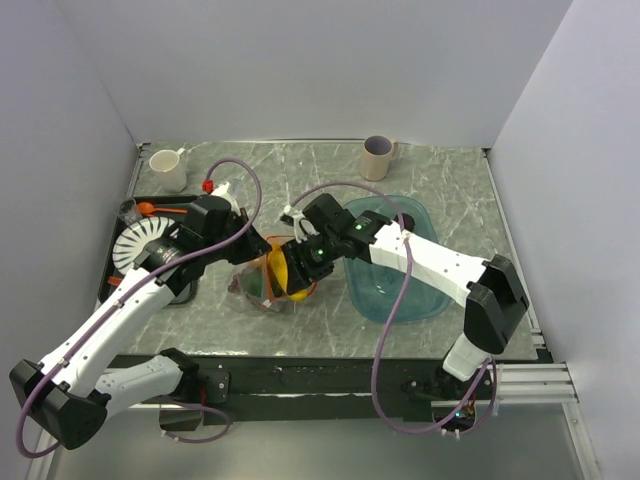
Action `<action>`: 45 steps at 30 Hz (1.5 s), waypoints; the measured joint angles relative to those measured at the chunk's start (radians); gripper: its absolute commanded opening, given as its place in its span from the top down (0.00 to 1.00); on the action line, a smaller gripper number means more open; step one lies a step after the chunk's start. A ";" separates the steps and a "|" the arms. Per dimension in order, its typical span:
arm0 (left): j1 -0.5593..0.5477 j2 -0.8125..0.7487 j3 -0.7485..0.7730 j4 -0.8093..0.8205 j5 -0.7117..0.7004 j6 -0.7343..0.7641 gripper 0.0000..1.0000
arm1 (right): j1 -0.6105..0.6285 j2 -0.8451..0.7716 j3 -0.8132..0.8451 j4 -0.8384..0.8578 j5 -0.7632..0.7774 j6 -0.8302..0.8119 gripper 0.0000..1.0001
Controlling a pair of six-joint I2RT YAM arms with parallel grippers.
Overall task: Place the food in the zip-top bag and seal the zipper
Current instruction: Place the fake fruit in the zipper food storage bag.
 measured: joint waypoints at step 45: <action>0.003 -0.019 -0.019 0.014 -0.002 -0.011 0.99 | -0.214 -0.497 -0.246 0.108 0.605 0.207 0.00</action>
